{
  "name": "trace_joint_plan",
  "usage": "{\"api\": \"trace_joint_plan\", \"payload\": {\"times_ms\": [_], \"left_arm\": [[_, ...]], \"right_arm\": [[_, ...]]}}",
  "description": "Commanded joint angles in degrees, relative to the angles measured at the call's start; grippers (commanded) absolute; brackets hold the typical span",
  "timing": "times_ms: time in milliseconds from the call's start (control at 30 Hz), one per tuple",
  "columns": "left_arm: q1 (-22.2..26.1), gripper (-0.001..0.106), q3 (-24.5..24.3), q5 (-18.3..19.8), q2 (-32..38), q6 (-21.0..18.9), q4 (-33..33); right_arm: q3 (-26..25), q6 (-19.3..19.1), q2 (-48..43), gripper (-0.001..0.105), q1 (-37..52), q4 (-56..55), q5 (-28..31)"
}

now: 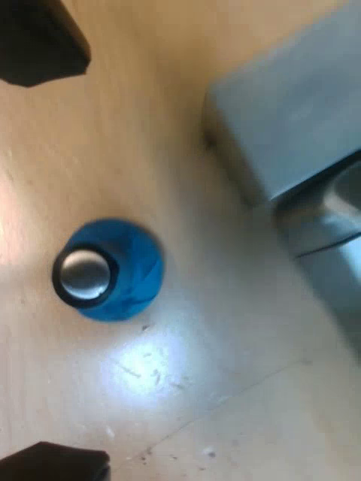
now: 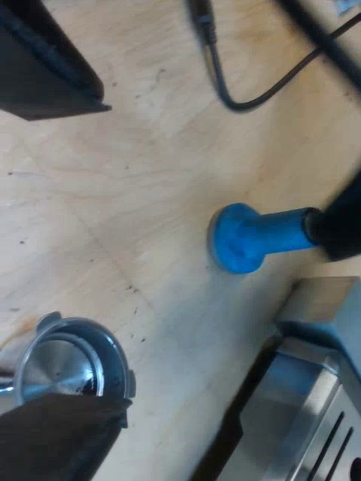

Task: Grind coffee beans and then tamp

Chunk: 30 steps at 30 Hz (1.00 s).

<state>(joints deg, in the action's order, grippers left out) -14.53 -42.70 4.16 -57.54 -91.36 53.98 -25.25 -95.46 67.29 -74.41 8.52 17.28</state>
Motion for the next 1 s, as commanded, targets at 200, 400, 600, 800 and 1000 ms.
{"api": "trace_joint_plan", "payload": {"times_ms": [200, 400, 600, 800, 1000], "left_arm": [[0.09, 0.105, -4.54, -1.17, 14.67, 0.36, 1.37], [0.09, 0.085, -9.79, -2.29, 18.4, 0.19, 1.37], [0.09, 0.057, -15.33, -11.98, 17.64, -0.85, 0.53], [0.09, 0.082, -19.29, -16.09, 16.95, 1.55, -1.76], [0.75, 0.086, -21.33, -15.96, 16.95, 1.45, -1.66]], "right_arm": [[-11.61, -1.78, -7.6, 0.077, 0.25, -23.43, 1.12], [-19.86, -6.37, -12.45, 0.07, 3.56, -32.34, 3.46], [-25.98, -12.9, -15.64, 0.048, 13.27, -34.14, 3.48], [-30.83, -12.73, -18.53, 0.049, 25.66, -37.16, 1.63], [-35.07, -12.58, -23.55, 0.049, 42.64, -46.16, -3.21]]}}
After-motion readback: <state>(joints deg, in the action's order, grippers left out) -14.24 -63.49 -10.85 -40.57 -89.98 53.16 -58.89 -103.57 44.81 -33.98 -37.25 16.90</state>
